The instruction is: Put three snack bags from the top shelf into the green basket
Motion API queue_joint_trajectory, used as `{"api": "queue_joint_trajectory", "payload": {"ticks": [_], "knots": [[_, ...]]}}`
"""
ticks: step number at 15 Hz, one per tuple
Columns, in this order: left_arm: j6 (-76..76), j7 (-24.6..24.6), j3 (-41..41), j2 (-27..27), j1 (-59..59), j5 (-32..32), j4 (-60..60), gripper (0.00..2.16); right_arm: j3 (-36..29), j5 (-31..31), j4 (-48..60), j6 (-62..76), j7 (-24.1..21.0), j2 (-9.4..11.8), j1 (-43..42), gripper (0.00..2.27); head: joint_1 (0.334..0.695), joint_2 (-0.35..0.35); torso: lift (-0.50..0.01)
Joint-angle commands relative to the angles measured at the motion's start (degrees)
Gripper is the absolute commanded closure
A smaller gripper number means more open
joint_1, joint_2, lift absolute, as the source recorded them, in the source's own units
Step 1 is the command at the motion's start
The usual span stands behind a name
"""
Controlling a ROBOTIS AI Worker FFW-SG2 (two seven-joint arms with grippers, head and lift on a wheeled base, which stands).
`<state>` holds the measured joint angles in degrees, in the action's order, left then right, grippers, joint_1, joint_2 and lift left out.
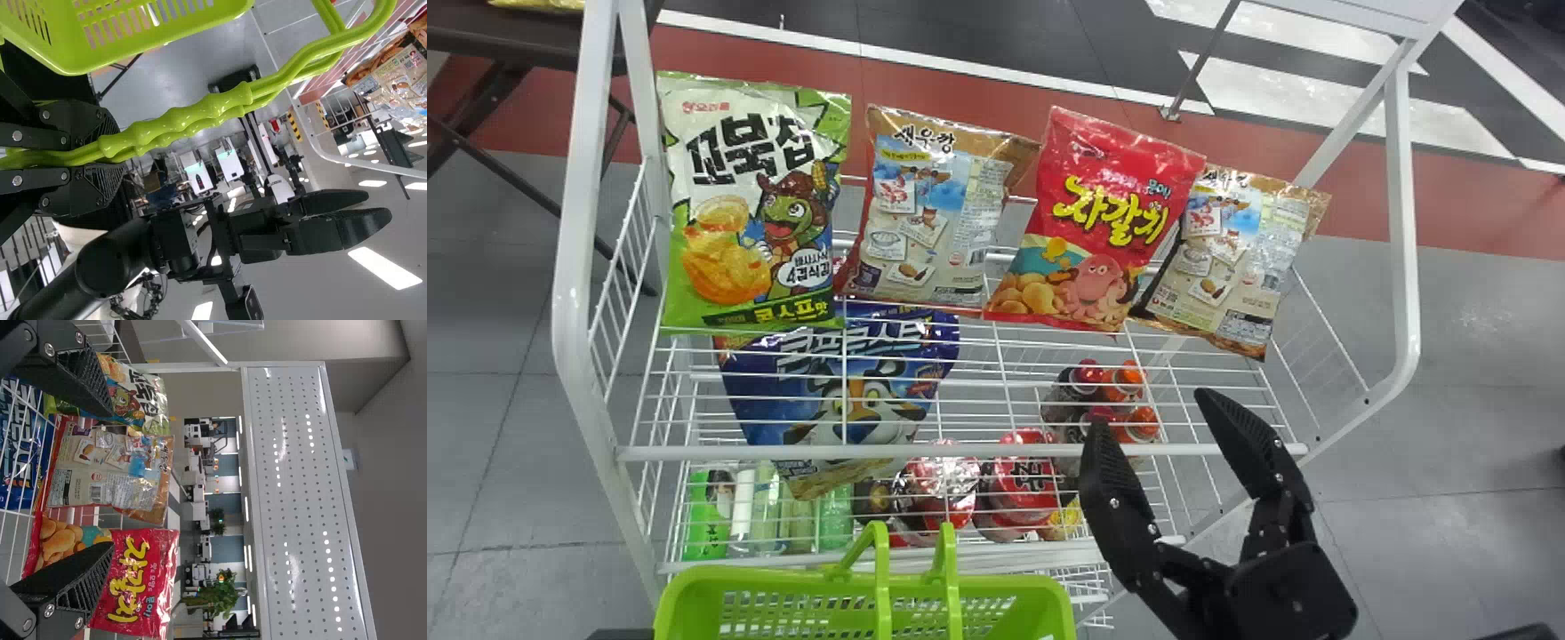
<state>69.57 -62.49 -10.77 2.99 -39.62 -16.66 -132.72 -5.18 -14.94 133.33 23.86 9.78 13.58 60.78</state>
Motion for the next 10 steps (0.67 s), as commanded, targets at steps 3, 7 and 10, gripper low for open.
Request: {"api": "queue_joint_trajectory", "payload": {"ticks": [3,7,10], "knots": [[-0.17,0.0,-0.31,0.0,-0.28,0.93,-0.44,1.69,1.58,1.49,-0.53,-0.09,-0.03,0.22,-2.07,0.13,0.695,-0.35,-0.047],[-0.17,0.35,-1.45,0.0,-0.19,2.51,-1.05,1.69,6.06,3.69,-1.05,-14.15,-0.03,0.13,-11.04,0.13,0.695,-0.35,-0.047],[0.71,0.62,-2.94,0.44,0.86,3.83,-1.4,1.69,8.35,4.04,-2.81,-20.3,-0.12,-0.75,-18.77,0.13,0.695,-0.35,-0.047]]}}
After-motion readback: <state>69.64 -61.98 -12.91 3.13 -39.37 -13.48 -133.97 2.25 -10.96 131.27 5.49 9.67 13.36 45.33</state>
